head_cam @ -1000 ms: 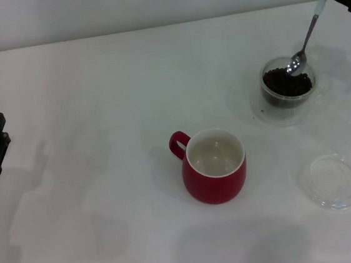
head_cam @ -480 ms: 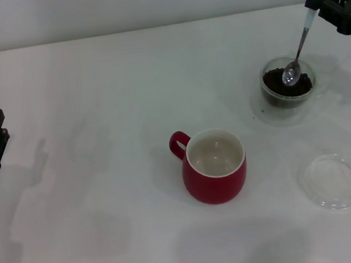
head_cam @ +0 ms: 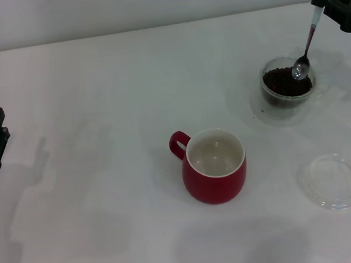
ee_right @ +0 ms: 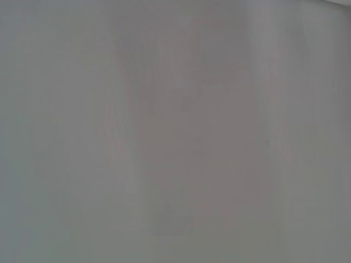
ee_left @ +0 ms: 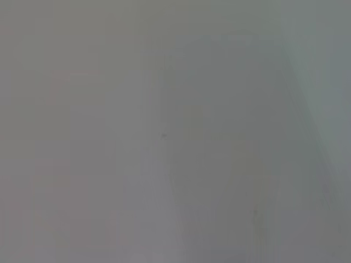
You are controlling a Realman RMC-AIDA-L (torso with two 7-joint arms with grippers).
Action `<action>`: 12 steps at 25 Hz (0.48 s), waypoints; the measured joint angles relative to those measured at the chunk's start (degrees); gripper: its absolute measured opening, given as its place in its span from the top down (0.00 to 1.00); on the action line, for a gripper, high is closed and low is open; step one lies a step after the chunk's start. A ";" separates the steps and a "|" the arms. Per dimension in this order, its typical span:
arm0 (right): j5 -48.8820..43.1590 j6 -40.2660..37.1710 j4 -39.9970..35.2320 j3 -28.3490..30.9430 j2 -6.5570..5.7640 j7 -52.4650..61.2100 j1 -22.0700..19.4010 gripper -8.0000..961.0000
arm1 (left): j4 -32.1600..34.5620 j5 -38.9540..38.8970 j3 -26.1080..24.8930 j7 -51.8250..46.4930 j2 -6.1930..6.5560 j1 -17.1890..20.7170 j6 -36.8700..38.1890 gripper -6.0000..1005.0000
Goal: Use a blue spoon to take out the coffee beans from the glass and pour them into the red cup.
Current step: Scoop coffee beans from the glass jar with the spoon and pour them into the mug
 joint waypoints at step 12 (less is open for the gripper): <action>-0.39 -1.56 0.61 -0.20 0.26 -0.64 -0.29 0.84 | 0.00 0.00 0.00 0.00 0.00 0.00 0.00 0.35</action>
